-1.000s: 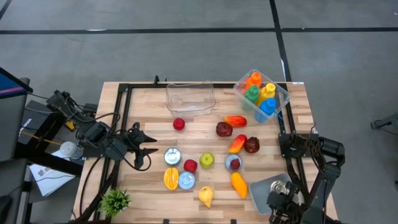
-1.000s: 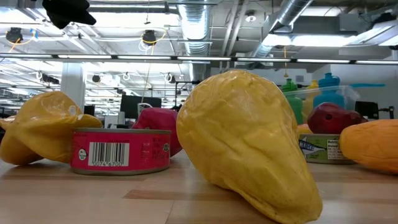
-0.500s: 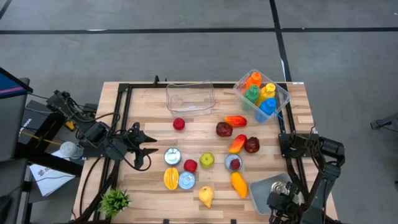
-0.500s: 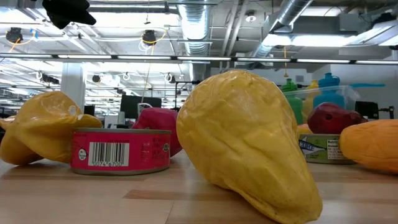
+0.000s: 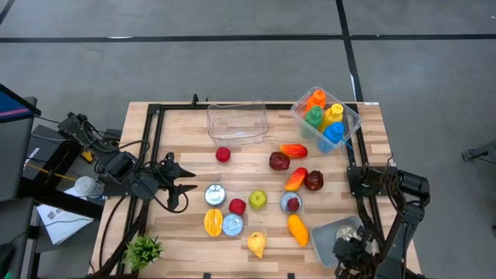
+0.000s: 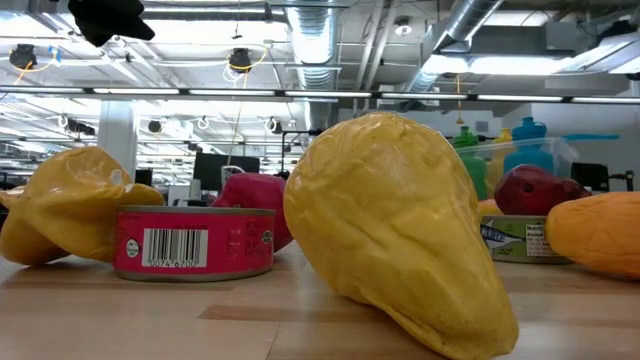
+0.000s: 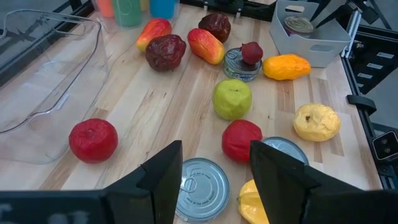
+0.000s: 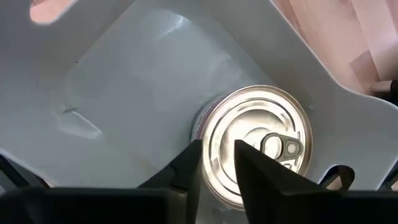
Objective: Pick & Place Food Item
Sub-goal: Put the green tuna can into the gray bin
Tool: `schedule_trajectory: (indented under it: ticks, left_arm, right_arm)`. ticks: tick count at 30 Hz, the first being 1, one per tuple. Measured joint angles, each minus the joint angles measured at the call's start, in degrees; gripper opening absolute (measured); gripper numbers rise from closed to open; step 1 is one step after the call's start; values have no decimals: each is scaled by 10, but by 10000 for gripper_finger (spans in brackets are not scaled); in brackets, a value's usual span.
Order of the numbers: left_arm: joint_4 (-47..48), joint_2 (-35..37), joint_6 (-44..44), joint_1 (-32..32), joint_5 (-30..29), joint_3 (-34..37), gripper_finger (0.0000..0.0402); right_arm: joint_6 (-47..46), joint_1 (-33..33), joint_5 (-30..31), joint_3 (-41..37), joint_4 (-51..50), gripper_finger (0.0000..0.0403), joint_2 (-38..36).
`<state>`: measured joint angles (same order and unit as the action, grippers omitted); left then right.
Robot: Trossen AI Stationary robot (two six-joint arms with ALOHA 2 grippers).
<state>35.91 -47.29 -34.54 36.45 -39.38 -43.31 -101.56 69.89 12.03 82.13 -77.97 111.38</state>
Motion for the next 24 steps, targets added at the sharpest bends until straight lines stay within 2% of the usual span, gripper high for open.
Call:
schedule_trajectory:
  ticks: [5,11,15,17,24]
  left_arm:
    - [0,0,0,0,0,0,176]
    - [0,0,-1,0,0,0,176]
    - [0,0,-2,0,0,0,176]
    - [0,0,-2,0,0,0,176]
    - [0,0,-1,0,0,0,176]
  right_arm:
    - [44,-24,24,9,-15,161,-29]
    - [120,-86,113,55,-43,237,-86]
    - [211,-141,192,61,-18,249,-111]
    - [275,-169,210,53,2,250,-114]
    - [394,-256,209,6,37,261,-110]
